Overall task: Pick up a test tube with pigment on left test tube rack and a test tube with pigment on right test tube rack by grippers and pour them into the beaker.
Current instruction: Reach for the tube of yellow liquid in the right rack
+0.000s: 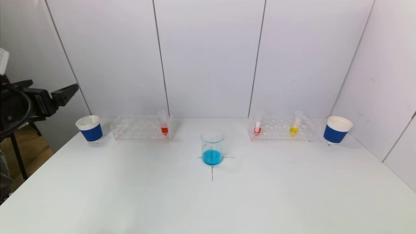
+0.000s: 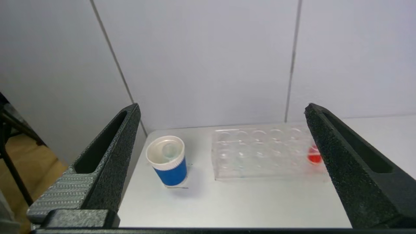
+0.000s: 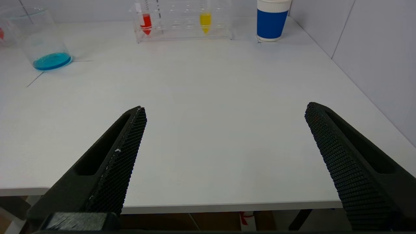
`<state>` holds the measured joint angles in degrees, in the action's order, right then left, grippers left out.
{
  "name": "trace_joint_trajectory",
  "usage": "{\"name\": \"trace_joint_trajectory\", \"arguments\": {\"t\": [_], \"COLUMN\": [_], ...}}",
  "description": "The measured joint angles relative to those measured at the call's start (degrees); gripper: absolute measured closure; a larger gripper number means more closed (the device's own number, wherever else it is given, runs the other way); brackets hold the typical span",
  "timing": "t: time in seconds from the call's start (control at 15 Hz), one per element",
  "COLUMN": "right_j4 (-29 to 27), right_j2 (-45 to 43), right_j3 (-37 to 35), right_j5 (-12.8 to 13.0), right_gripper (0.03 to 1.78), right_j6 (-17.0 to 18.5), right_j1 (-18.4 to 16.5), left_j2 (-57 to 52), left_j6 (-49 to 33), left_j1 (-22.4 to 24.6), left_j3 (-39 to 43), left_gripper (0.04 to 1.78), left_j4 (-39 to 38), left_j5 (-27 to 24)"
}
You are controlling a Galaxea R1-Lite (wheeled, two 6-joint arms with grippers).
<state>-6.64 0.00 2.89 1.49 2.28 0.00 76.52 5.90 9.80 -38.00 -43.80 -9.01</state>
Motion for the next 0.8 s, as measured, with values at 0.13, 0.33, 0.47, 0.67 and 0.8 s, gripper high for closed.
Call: {"name": "trace_joint_trajectory", "arguments": {"t": [0.13, 0.33, 0.47, 0.67, 0.8], "right_j4": [0.00, 0.00, 0.01, 0.01, 0.00], "right_j2": [0.00, 0.00, 0.00, 0.00, 0.00], "right_j3": [0.00, 0.00, 0.00, 0.00, 0.00], "right_j5": [0.00, 0.00, 0.00, -0.01, 0.00], "right_gripper": [0.04, 0.04, 0.04, 0.04, 0.04], "right_j6": [0.00, 0.00, 0.00, -0.02, 0.00], "right_j1": [0.00, 0.00, 0.00, 0.00, 0.00], "left_j2": [-9.37, -22.25, -30.31, -41.22, -47.01], "left_j6": [0.46, 0.63, 0.33, -3.58, -8.96], "left_j1": [-1.71, -3.00, -3.30, -3.50, -3.61], "left_j3": [5.10, 11.74, 14.69, 15.90, 15.65], "left_gripper": [0.06, 0.06, 0.06, 0.06, 0.06], "left_j4": [4.34, 12.02, 18.18, 30.31, 36.75], "left_j5": [-0.28, -1.66, -4.72, -11.06, -15.15]}}
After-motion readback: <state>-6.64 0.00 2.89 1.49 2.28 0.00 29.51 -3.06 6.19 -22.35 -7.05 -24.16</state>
